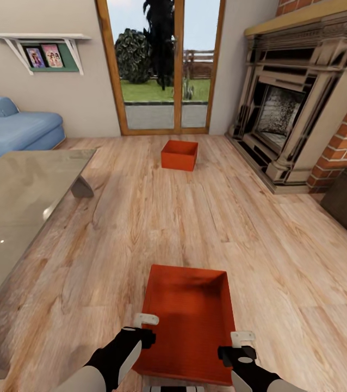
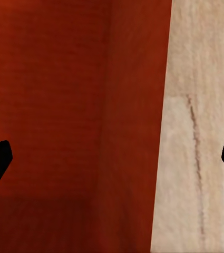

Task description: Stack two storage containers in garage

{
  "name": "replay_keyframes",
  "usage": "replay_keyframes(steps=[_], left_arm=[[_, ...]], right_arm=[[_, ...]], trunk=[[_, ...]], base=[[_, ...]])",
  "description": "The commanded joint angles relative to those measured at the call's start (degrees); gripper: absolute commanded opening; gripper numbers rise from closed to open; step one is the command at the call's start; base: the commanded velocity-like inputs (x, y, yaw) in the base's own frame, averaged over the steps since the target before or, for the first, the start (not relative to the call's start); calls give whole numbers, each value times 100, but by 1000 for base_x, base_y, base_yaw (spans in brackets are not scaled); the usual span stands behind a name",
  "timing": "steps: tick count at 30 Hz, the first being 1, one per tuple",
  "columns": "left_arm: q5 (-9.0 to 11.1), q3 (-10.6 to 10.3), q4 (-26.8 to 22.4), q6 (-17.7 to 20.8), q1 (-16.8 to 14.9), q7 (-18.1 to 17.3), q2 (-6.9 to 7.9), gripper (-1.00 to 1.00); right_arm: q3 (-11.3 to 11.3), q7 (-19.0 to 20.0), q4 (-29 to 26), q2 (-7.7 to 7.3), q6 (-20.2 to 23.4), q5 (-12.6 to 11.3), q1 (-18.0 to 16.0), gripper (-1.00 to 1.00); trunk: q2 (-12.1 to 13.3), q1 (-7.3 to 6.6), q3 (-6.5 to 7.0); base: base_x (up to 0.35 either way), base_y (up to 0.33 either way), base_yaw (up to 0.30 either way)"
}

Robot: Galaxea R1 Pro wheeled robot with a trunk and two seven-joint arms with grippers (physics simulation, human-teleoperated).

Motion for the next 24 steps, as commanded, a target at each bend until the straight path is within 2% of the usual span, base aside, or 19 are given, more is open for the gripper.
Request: replay_keyframes(steps=[1, 13, 24], left_arm=[[61, -47, -10, 24, -2, 47, 7, 100], [62, -47, -10, -3, -1, 39, 15, 100], [70, -39, -3, -28, 0, 38, 53, 100]], right_arm=[[47, -20, -1, 0, -21, -61, -3, 100], [44, -60, -1, 2, -27, -69, -3, 100], [47, -31, -1, -2, -28, -70, -3, 100]], trunk=[[-2, -1, -8], [-2, -1, -20], [-2, -1, -21]], base=[[0, 0, 0], [0, 0, -88], [0, 0, -10]])
